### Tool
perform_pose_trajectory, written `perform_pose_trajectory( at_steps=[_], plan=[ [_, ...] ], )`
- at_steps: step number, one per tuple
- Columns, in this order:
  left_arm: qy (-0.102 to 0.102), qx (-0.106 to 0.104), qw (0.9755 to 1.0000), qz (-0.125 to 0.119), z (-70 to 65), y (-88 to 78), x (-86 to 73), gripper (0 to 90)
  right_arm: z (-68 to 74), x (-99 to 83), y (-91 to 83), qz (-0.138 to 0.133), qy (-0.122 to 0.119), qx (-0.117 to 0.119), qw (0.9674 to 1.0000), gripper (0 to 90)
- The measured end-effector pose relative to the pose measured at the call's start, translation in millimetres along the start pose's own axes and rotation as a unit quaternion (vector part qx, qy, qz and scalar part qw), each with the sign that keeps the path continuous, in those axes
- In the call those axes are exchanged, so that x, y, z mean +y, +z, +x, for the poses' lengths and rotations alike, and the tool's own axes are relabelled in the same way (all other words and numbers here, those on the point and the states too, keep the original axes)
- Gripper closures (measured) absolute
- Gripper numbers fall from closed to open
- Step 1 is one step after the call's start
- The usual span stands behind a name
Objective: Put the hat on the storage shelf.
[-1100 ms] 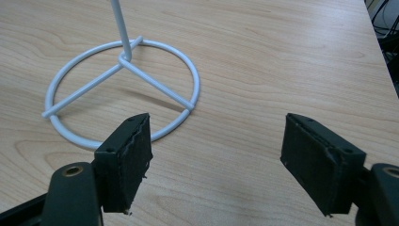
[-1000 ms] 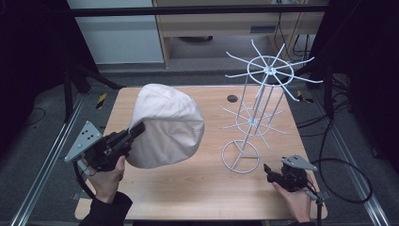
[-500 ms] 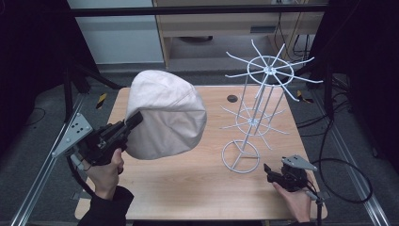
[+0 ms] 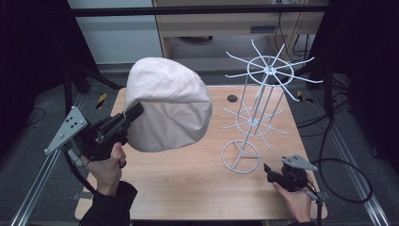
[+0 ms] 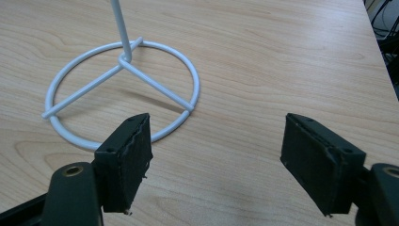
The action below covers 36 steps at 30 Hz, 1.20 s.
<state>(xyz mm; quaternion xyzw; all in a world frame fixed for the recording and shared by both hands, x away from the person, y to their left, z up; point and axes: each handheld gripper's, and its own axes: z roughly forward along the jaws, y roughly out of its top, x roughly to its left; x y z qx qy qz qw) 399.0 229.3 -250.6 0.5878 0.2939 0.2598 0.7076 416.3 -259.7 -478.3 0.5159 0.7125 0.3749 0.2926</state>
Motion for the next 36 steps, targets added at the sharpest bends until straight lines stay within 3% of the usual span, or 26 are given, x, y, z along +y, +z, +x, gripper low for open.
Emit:
perform_pose_trajectory(
  at_steps=[23, 36],
  plan=[
    [-0.013, -0.03, 0.9983, -0.048, -10.5, 12.8, 20.4, 88.4, -0.8, -0.3, -0.5, -0.005, 0.0, 0.0, 1.0, 24.6],
    [-0.009, -0.044, 0.9969, -0.065, -19.3, 23.9, 34.1, 88.4, -0.6, -0.1, -0.5, -0.007, -0.001, 0.002, 1.0, 24.6]
  ],
)
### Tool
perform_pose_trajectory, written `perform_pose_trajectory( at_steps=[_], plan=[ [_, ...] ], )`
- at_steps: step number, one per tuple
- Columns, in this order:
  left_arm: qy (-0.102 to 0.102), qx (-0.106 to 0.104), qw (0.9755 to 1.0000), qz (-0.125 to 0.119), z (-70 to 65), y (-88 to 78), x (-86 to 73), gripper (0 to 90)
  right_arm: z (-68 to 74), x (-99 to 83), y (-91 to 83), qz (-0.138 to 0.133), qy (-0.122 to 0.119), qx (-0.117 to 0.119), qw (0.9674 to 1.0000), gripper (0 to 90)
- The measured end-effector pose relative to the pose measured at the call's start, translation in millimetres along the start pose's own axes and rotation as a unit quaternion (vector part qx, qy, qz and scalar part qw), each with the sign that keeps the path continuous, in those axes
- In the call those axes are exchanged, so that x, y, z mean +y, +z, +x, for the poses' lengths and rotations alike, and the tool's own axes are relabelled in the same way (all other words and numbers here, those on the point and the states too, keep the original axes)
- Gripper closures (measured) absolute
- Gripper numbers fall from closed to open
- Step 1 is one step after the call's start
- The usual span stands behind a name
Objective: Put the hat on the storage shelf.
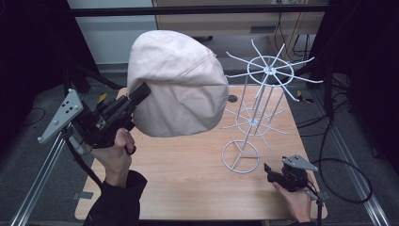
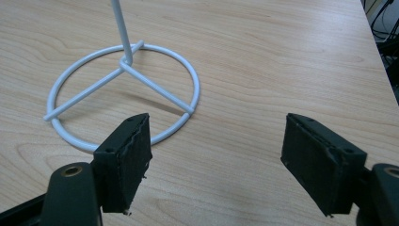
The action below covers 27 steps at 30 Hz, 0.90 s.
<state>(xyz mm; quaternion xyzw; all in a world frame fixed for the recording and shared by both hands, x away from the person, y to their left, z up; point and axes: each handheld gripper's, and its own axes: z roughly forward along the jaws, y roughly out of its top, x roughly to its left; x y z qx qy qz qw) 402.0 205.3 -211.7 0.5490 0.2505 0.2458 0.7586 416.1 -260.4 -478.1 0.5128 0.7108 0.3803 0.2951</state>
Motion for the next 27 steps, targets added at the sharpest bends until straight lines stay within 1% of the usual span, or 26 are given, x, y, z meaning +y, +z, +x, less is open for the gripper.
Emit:
perform_pose_trajectory(
  at_steps=[2, 11, 13, 16, 27],
  plan=[
    [0.0, -0.002, 1.0, -0.001, -0.9, 2.2, 0.4, 88.5, -0.1, 0.2, -0.3, 0.0, 0.003, 0.001, 1.0, 24.7],
    [-0.01, -0.008, 0.9999, -0.003, -1.6, 15.4, 0.6, 88.4, 0.2, 0.3, 0.0, 0.0, 0.003, 0.002, 1.0, 24.7],
    [-0.019, -0.013, 0.9997, 0.001, -0.1, 21.6, -1.0, 88.4, 0.2, 0.2, -0.2, -0.001, 0.002, 0.002, 1.0, 24.7],
    [-0.024, -0.015, 0.9996, 0.002, 0.1, 25.6, -2.6, 88.4, -0.2, 0.2, -0.3, -0.001, 0.003, 0.002, 1.0, 24.7],
    [-0.033, -0.02, 0.9993, 0.003, -0.9, 42.1, -7.0, 88.4, -0.4, 0.2, -0.5, -0.001, 0.004, 0.002, 1.0, 24.8]
  ],
)
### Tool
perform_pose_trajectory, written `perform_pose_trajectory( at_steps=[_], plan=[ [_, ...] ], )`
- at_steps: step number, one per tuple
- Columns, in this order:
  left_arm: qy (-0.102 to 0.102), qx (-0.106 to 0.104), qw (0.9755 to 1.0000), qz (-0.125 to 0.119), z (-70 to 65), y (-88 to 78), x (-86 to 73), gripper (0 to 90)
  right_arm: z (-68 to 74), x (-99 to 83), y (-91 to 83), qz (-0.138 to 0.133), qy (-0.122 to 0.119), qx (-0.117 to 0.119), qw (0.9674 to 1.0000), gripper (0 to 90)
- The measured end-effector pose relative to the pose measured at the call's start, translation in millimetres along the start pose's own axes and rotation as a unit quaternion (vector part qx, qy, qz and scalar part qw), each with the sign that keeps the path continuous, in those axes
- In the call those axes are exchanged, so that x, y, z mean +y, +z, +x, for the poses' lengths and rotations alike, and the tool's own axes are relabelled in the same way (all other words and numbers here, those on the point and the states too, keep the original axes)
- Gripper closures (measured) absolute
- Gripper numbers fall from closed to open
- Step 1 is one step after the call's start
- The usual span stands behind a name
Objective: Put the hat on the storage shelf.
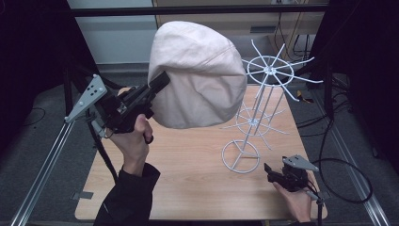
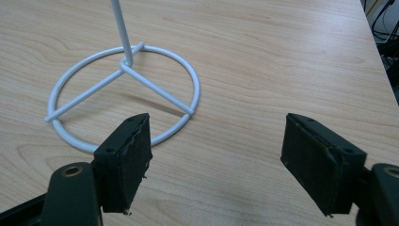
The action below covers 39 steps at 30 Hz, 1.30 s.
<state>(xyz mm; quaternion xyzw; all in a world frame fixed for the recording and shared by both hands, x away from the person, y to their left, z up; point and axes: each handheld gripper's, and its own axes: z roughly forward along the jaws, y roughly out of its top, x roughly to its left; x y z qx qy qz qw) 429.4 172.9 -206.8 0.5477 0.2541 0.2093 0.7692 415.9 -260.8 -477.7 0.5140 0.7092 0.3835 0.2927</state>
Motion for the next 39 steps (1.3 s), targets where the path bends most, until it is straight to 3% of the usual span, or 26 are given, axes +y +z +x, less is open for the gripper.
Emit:
perform_pose_trajectory(
  at_steps=[12, 22, 39],
  plan=[
    [-0.003, -0.002, 0.9998, 0.018, -0.1, 20.5, -9.4, 88.4, -0.2, -0.4, 0.1, 0.0, 0.0, 0.0, 1.0, 24.8],
    [-0.005, 0.003, 0.9988, 0.049, 6.5, 32.9, -24.3, 88.4, -0.3, -0.2, -0.1, 0.0, -0.002, 0.0, 1.0, 24.8],
    [-0.009, 0.011, 0.9957, 0.092, 23.8, 35.9, -39.6, 88.4, 0.1, -0.3, 0.2, 0.001, -0.003, 0.0, 1.0, 24.8]
  ],
)
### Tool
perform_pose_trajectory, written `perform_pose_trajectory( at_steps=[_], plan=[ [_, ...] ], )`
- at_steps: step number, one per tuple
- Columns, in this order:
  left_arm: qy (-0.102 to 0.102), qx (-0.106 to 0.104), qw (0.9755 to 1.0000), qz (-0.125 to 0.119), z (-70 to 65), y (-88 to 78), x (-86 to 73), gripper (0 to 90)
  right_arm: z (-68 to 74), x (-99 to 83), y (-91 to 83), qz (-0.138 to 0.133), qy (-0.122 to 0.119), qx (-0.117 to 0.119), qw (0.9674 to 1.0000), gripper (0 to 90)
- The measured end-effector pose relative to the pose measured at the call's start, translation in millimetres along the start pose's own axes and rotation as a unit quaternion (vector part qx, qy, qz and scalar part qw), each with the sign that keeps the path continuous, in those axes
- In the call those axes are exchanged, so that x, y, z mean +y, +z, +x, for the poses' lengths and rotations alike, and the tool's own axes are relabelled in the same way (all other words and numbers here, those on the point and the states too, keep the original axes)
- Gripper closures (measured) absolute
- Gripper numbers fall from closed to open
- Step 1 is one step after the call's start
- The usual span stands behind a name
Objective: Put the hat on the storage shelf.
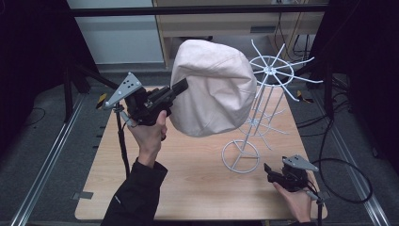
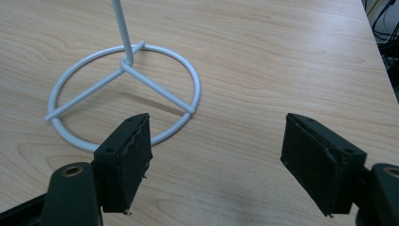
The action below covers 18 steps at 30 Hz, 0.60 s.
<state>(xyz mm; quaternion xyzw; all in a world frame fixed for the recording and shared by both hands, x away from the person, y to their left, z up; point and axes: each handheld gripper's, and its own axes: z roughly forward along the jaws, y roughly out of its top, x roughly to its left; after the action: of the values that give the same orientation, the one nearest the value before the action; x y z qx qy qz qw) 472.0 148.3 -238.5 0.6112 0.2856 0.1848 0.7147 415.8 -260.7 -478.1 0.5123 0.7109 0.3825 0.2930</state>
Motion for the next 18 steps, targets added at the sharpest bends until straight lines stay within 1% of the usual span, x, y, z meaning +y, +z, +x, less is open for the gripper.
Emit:
perform_pose_trajectory(
  at_steps=[3, 6, 10, 15, 18],
  plan=[
    [0.004, 0.001, 0.9999, 0.013, 0.8, 2.7, -3.6, 88.4, -0.1, -0.2, 0.5, 0.0, -0.001, -0.001, 1.0, 24.8],
    [0.009, 0.004, 0.9998, 0.02, 1.0, 4.0, -6.2, 88.4, 0.0, -0.1, 0.0, 0.001, 0.001, 0.0, 1.0, 24.8],
    [0.012, 0.01, 0.9993, 0.033, 3.2, 6.2, -10.4, 88.4, 0.0, -0.2, 0.4, 0.001, -0.003, -0.001, 1.0, 24.8],
    [0.019, 0.019, 0.9985, 0.048, 6.8, 8.3, -16.5, 88.3, 0.3, -0.1, 0.4, 0.002, 0.0, 0.001, 1.0, 24.7],
    [0.02, 0.02, 0.998, 0.057, 8.5, 9.9, -20.2, 88.3, 0.0, -0.3, 0.5, 0.002, -0.001, -0.001, 1.0, 24.7]
  ],
)
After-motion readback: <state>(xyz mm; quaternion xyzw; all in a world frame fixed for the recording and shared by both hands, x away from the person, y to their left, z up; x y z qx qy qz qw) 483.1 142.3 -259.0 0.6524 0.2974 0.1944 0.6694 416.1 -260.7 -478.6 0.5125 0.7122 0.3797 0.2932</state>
